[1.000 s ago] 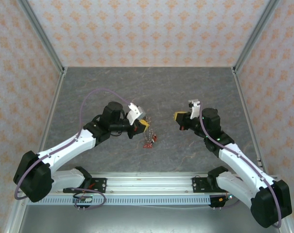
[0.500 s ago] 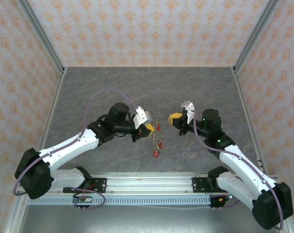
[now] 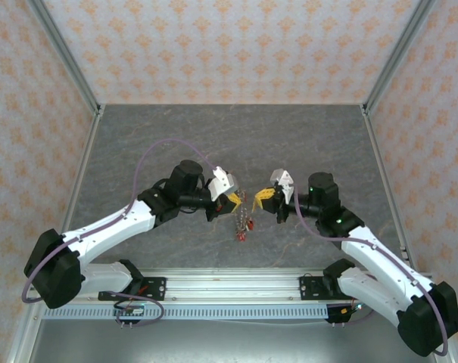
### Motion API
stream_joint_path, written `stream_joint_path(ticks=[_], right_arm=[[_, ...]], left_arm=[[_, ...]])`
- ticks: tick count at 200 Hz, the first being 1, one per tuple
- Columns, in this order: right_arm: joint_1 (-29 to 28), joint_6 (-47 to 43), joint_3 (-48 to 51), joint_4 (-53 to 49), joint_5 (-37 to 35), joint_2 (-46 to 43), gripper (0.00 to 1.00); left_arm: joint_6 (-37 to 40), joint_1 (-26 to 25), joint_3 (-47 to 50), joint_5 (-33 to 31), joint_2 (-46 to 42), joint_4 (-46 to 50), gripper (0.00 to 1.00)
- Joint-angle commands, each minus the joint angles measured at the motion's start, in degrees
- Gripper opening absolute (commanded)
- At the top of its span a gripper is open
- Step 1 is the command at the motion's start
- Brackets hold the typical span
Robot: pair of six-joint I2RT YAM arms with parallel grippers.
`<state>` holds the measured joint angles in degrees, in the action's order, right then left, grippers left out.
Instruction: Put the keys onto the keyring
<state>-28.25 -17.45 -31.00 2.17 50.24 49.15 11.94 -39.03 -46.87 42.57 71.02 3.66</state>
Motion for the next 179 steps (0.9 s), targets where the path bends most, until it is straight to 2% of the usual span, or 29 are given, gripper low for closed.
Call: stream_joint_path(ticks=[1,78,118,179], right_arm=[[-0.67,-0.75,-2.55,0.98,3.91,0.63,0.0],[-2.31,0.94,-2.57,5.58,6.28,3.55,0.0],[-5.01,1.37,-2.04,9.75,1.95,5.03,0.0],[-5.35,-0.3,-1.62,8.38,-4.21,5.76,0.0]], left_arm=[[0.27,-0.44,-2.35,-0.89,0.24,-1.51,0.0],[-0.69,-0.52,-2.78,-1.47,1.33,-2.34,0.0],[-0.84,-0.52,-3.2,-1.26,1.9,-2.15,0.0],[-0.78,-0.52,-3.14,-1.1,1.37,-1.86,0.0]])
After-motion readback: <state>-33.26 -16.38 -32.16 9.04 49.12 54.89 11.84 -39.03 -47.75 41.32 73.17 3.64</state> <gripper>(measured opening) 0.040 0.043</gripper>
